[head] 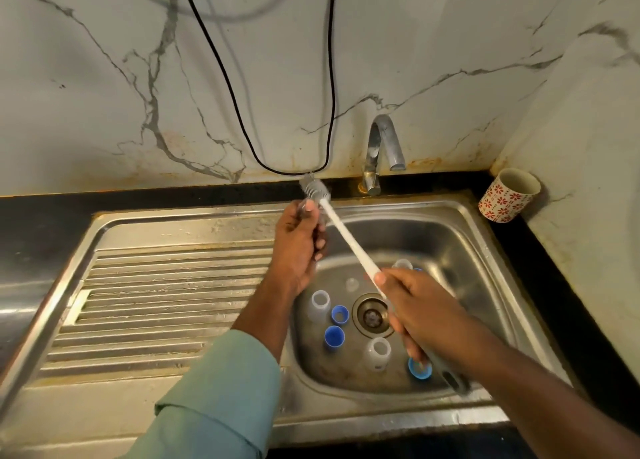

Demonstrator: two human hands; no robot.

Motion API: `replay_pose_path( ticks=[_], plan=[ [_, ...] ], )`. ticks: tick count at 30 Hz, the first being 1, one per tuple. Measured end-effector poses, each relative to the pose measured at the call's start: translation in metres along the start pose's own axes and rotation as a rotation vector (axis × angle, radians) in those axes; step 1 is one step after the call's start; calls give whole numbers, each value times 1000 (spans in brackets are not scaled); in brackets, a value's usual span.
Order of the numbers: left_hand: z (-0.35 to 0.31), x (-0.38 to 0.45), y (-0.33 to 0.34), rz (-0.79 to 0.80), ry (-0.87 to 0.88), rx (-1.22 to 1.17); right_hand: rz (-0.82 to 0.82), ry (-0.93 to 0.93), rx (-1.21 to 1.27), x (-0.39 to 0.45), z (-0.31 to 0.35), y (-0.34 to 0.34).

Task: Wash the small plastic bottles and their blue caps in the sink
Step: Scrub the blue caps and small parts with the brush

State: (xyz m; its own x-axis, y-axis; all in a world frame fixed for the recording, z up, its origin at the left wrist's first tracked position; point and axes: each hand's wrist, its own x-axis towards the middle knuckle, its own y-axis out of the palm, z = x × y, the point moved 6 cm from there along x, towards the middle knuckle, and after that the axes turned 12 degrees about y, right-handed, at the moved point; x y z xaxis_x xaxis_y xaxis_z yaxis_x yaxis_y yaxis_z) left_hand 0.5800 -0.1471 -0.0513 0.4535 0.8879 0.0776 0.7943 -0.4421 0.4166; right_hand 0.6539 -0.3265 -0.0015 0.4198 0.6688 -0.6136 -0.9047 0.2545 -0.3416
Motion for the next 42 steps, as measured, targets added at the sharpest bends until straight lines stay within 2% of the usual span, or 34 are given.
replay_pose_path(
  ticks=[2, 5, 7, 9, 12, 16, 20, 24, 27, 32, 36, 38, 42],
  plan=[
    [7, -7, 12, 83, -17, -4, -47, -1, 8, 13, 9, -4],
    [2, 0, -4, 11, -8, -83, -62, 15, 8, 6, -2, -15],
    [-3, 6, -16, -12, 2, -101, -8, 45, -10, -9, -14, -9],
    [-1, 4, -9, 51, -13, -84, 25, 44, 19, -7, -11, -1],
    [10, -5, 15, 148, -53, -109, -36, 10, 42, 10, 3, -6],
    [3, 5, -3, 24, -73, -281, -1, 20, 54, -9, -8, -8],
    [21, -11, 15, 88, -149, -285, -12, -36, 66, -2, 10, 1],
    [18, -1, 1, 21, -123, -404, -31, -22, 60, -5, 1, -9],
    [11, 6, -12, -41, -93, -355, 3, 43, 19, -19, -15, -2],
    [12, -8, 25, 70, -57, -306, -46, -21, 49, 1, 6, -2],
    [4, 9, -3, -90, -72, -349, -51, -8, 33, -15, -5, -13],
    [8, 9, -4, -115, -100, -351, -2, 10, 18, -18, -8, -1],
    [23, -13, 27, -82, -226, -345, -52, -36, 57, -2, 10, -2]
  ],
)
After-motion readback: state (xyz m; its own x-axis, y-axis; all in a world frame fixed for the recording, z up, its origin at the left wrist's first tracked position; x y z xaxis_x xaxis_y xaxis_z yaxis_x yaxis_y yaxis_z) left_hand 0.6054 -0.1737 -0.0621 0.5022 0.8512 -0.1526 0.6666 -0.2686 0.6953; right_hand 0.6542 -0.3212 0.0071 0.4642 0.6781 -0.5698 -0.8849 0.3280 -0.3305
